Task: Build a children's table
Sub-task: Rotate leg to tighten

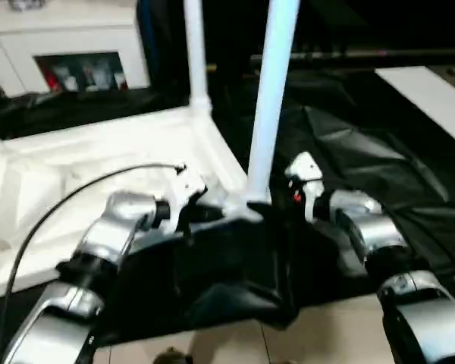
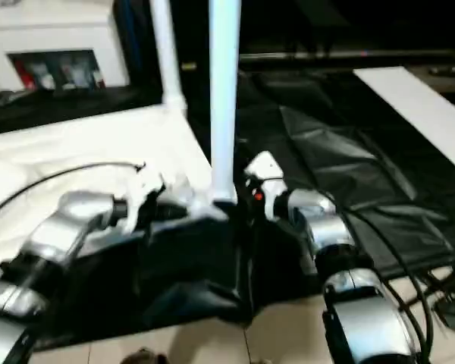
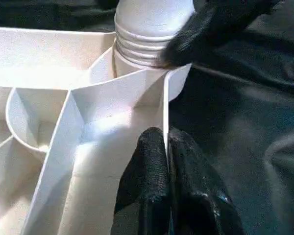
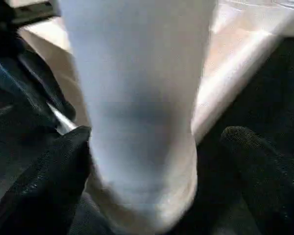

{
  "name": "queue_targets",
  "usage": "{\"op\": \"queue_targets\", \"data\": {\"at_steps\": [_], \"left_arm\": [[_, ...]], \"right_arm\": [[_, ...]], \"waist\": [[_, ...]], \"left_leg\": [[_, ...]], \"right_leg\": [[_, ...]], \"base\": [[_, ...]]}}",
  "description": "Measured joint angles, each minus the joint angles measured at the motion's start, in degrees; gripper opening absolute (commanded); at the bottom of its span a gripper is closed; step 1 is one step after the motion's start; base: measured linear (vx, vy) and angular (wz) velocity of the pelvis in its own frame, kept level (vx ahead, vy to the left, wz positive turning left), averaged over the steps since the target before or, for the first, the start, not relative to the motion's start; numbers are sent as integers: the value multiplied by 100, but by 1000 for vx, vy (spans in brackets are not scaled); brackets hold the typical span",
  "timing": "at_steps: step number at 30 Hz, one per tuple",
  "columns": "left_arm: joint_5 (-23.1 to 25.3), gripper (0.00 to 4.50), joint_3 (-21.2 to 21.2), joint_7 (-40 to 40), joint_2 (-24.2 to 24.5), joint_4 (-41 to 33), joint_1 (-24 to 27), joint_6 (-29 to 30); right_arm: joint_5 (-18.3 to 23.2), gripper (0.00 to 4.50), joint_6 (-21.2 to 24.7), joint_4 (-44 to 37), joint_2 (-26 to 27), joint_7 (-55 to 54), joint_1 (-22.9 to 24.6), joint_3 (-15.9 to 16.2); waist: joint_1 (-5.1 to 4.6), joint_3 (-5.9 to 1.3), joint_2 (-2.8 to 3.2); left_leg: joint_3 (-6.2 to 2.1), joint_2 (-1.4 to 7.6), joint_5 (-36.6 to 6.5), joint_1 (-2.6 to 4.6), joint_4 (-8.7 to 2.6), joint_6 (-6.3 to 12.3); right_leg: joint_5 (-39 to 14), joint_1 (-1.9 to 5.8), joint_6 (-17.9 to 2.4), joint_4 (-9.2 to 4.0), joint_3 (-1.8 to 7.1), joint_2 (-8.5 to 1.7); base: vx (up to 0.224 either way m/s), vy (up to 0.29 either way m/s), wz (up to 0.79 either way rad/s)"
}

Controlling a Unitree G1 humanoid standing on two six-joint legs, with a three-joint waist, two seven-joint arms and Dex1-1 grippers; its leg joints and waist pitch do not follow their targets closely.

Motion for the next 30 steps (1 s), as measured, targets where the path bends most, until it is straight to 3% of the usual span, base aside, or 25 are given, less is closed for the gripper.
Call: {"op": "queue_targets", "data": {"at_steps": [3, 11, 16, 17, 30], "left_arm": [[-1, 0, -57, -116, 10, -130, 69, 54], [-26, 0, -62, -156, 55, -291, 128, 206], [-26, 0, -60, -156, 66, -336, 158, 225], [-26, 0, -58, -155, 67, -337, 158, 228], [-31, 0, -41, -145, 83, -378, 165, 315]], "right_arm": [[28, 446, 83, -205, 0, 116, 98, 53], [34, 430, 163, -278, 16, 261, 125, 85], [47, 383, 222, -297, 33, 297, 162, 86], [48, 357, 222, -299, 36, 299, 162, 87], [68, 276, 238, -316, 87, 369, 185, 84]], "waist": [[84, 0, 0], [85, 0, 0], [82, 0, 0], [81, 0, 0], [68, 0, -1]], "left_leg": [[4, 0, 0, 1, 3, 0], [4, 2, 0, 1, 3, 0], [6, 2, 0, 1, 3, 0], [6, 2, 0, 1, 3, 0], [6, 4, 0, 2, 4, 0]], "right_leg": [[0, 2, 0, 0, 3, -1], [-1, 1, 1, -2, 2, -1], [-1, 1, 2, -3, 3, -1], [-1, 1, 2, -3, 3, -1], [-1, 1, 2, -1, 2, 0]], "base": [[0, 0, 0], [0, 0, 0], [0, 0, 0], [0, 0, 0], [0, 0, 0]]}}
